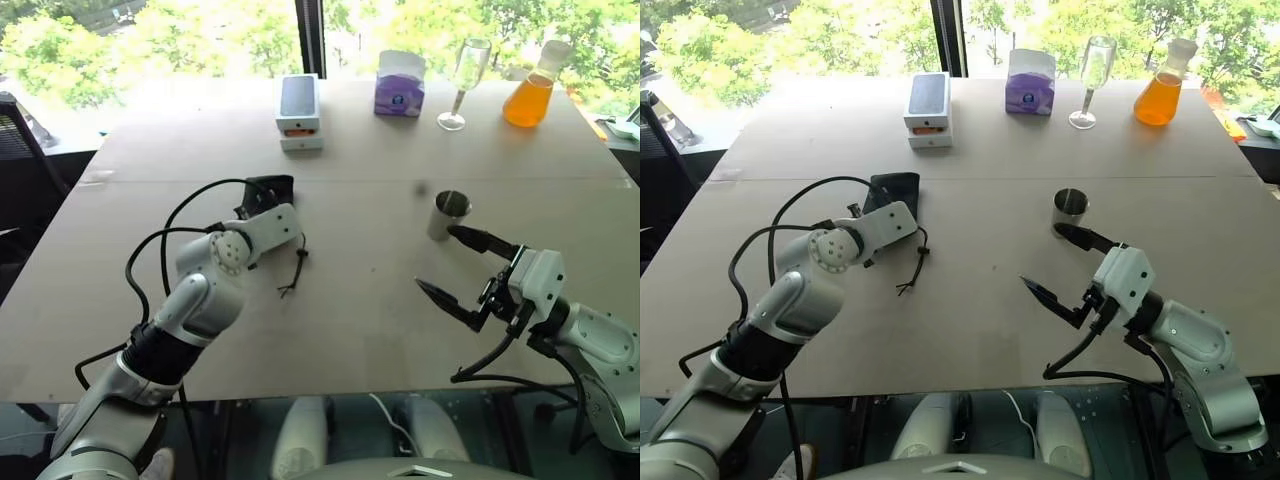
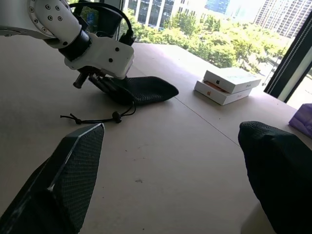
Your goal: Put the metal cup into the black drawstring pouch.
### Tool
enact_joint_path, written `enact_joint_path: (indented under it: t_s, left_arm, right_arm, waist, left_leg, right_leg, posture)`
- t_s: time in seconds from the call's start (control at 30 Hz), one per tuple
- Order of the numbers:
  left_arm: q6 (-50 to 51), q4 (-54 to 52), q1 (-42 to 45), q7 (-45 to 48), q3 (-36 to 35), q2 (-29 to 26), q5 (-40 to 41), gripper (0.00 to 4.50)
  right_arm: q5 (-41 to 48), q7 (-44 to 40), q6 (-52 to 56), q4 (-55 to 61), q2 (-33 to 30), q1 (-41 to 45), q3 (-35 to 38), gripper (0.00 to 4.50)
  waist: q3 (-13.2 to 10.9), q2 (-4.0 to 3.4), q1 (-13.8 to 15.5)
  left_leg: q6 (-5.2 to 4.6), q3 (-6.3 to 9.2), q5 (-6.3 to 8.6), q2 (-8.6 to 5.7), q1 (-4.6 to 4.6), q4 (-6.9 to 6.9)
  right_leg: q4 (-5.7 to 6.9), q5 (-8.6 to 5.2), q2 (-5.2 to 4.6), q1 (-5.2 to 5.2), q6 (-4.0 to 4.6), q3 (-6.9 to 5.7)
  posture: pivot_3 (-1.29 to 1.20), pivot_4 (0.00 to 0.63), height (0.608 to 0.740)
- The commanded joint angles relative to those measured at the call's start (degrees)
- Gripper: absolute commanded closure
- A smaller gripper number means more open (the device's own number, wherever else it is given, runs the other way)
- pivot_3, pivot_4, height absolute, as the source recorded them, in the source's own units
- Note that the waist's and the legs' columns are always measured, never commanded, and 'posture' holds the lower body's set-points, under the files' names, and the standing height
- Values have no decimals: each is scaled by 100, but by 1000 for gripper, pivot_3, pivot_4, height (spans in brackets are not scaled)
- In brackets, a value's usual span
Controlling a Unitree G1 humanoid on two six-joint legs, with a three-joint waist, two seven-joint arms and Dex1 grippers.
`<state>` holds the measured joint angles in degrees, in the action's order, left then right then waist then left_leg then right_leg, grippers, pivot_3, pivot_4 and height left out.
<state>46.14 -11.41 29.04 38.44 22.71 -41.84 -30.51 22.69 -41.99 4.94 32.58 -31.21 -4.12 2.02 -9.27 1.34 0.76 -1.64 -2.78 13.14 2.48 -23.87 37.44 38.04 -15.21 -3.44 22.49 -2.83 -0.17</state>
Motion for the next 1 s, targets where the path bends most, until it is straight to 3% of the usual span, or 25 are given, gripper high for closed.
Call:
enact_joint_path:
  t_s: [0.03, 0.13, 0.27, 0.47, 0.63, 0.83, 0.93, 1.0]
  left_arm:
    - [-48, 105, 180, 214, -331, -18, 257, 4455]
    - [433, 291, 419, 643, -569, 133, 741, 4455]
    - [2009, 505, 1066, 1552, -926, 398, 1868, 4455]
    - [4474, 809, 1893, 1567, -1556, 1328, 3107, 4455]
    - [4636, 1415, 2027, 970, -1968, 2000, 3581, 4455]
    - [4636, 1491, 2174, 227, -2193, 2325, 4050, 4455]
    - [4636, 1310, 2187, -121, -2157, 2332, 4198, 4500]
    - [4636, 1294, 2192, -478, -2392, 2484, 4214, 4500]
  right_arm:
    - [-157, 181, 8, 125, 10, 54, 35, 0]
    - [-328, 411, 247, 90, 1, 135, 45, 0]
    - [-443, 615, 1059, 132, -277, 545, 93, 0]
    - [-692, 655, 2768, -107, -1106, 1843, -69, 0]
    - [-613, -99, 3685, -897, -1574, 3036, -756, 0]
    - [-1243, -816, 3481, -2291, -1514, 4382, -1835, 0]
    - [-1501, -1032, 3284, -2819, -1376, 4733, -2143, 749]
    - [-1667, -1169, 3157, -3036, -1341, 4847, -2296, 1724]
  waist:
    - [0, 0, 1]
    - [0, 0, 6]
    - [0, 0, -3]
    - [-1, 1, -6]
    - [-4, 5, -37]
    - [-9, -1, -109]
    - [-10, -2, -126]
    - [-9, -2, -130]
  left_leg:
    - [0, 0, 0, 0, 0, 0]
    - [0, 0, 0, 0, 0, 0]
    - [0, 0, 0, -1, -2, 9]
    - [-1, 4, 0, -2, -7, 13]
    - [0, 10, 0, 1, -14, 15]
    - [-1, 9, -1, -5, -30, 21]
    - [2, 14, -2, -5, -40, 20]
    - [10, 13, -7, -6, -53, 20]
  right_leg:
    - [0, 0, 0, 0, 0, 0]
    - [1, 0, 0, 0, 0, -1]
    - [5, 0, 1, 0, -1, -2]
    - [7, 0, 2, 3, -2, -3]
    - [10, 0, 10, 10, -1, -3]
    - [9, 3, 4, 23, -3, 3]
    - [6, 2, 3, 29, -3, -2]
    - [7, 3, 0, 42, -3, -2]
  posture:
    - [0, 150, 740]
    - [0, 150, 740]
    - [0, 150, 740]
    - [0, 150, 740]
    - [0, 150, 740]
    - [0, 150, 740]
    - [0, 150, 740]
    - [0, 150, 740]
